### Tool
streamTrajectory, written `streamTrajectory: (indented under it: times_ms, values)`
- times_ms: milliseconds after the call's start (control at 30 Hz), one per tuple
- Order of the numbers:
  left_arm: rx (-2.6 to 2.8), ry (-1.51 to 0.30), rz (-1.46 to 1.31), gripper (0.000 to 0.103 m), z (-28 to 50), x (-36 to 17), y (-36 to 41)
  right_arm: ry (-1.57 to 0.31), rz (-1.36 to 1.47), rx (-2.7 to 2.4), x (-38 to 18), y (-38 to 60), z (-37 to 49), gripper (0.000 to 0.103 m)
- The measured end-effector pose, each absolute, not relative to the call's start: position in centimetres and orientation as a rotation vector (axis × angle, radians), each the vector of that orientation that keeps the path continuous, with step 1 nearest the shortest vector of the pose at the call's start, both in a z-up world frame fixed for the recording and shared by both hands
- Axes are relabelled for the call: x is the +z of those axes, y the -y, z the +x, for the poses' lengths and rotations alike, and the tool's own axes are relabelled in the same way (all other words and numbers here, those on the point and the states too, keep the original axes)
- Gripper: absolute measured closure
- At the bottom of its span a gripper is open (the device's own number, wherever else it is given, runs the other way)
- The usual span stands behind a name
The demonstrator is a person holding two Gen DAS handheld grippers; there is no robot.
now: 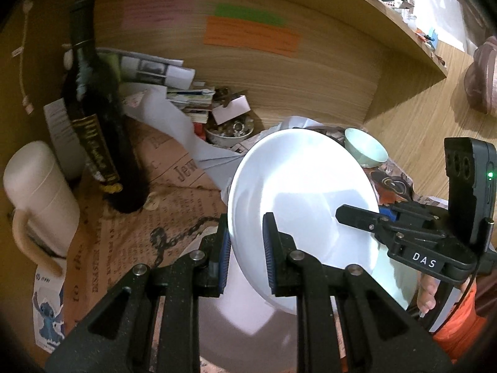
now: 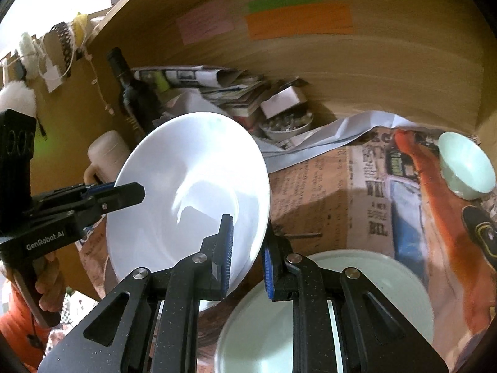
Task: Organize plates and bowls
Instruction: 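Carry the dotted bowl with the left gripper over the beige bowl, then lower the dotted bowl into the beige bowl and open the left gripper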
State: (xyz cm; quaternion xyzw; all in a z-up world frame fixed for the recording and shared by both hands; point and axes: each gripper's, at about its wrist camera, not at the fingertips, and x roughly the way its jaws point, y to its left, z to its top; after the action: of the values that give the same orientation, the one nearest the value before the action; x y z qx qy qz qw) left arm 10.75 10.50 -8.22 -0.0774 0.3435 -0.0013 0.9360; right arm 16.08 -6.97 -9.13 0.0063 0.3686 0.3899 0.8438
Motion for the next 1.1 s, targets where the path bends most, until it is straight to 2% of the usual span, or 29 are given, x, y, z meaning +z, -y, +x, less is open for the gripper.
streamTrajectory:
  times_ms: [400,1100]
  values:
    - [0.057,-0.723,-0.172,0.084,7.5,-9.7,-12.3,-0.81,-0.005,0.88,-10.3,4.9,14.1,0.087]
    - [0.091,-0.78,-0.206,0.084,6.5,-12.3,-13.7,-0.87,-0.053,0.91,-12.1,3.0,13.1,0.086]
